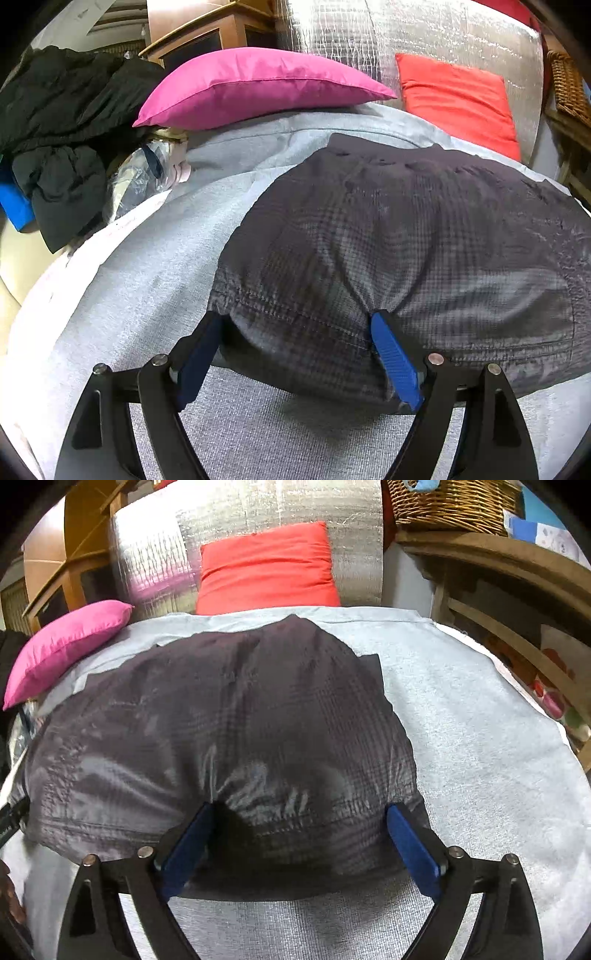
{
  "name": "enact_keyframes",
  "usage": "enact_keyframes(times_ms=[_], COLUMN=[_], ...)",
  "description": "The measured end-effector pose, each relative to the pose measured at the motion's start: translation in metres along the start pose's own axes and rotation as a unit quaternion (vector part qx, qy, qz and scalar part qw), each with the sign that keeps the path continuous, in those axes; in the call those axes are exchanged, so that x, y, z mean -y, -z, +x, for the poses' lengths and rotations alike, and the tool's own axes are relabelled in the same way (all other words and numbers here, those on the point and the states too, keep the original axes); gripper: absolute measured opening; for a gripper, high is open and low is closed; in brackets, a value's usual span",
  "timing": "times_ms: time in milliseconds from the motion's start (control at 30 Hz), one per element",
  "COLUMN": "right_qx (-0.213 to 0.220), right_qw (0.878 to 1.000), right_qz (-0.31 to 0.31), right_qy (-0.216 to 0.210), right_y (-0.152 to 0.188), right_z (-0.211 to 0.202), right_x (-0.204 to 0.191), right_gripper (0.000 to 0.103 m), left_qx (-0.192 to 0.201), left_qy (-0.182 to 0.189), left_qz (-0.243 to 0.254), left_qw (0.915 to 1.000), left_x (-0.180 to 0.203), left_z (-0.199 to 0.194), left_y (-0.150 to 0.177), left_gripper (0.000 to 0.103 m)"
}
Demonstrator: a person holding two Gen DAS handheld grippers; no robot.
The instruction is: Fold large clothes
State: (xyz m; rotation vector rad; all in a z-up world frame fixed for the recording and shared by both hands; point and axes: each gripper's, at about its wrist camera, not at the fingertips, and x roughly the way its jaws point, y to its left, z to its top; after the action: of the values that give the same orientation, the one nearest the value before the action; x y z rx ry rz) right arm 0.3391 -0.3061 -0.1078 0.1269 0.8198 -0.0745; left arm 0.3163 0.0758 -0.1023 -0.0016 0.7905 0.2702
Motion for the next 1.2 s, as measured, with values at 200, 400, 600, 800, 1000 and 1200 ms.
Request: enact_keyframes(times_ms=[200,400,600,800,1000,1200], right_qx=[-0.006,-0.004,0.001,0.004,0.004,-0.003], right_qw=[1.0,1.0,1.0,1.0,1.0,1.0], right_qz=[0.004,0.005,0.004,0.005,0.005,0.006], right_qy=[-0.002,-0.003,-0.003,-0.005,-0.007,-0.014], right_y=[0.0,0.002,0.006,0.007,0.007,0.003], right_z=[0.0,-0.001,-0.003,-0.003,-0.002,-0.002], right_x=[0.005,0.002,0.005,0.005,0.006,0.007], right_gripper=[0.103,0.103,0.103,0.103,0.103,0.103], left_qx=[-0.009,-0.022,-0.02,-0.022,-0.022,-0.037], left_qy=[0.011,0.029,0.027,0.03,0.03,0.055], left_qz=[-0.017,-0.04,-0.038,-0.04,-0.039,-0.055], left_qw=[0.9998,0.9985,0.9987,0.9985,0.9985,0.9963], left_x=[-0.007,-0.018,-0.014,-0.016,-0.016,-0.025], left_z=[0.003,0.01,0.009,0.011,0.011,0.01], left_y=[-0.001,-0.001,0.001,0.001,0.002,-0.003], left_gripper=[0.089,0.095,0.095,0.095,0.096,0.096])
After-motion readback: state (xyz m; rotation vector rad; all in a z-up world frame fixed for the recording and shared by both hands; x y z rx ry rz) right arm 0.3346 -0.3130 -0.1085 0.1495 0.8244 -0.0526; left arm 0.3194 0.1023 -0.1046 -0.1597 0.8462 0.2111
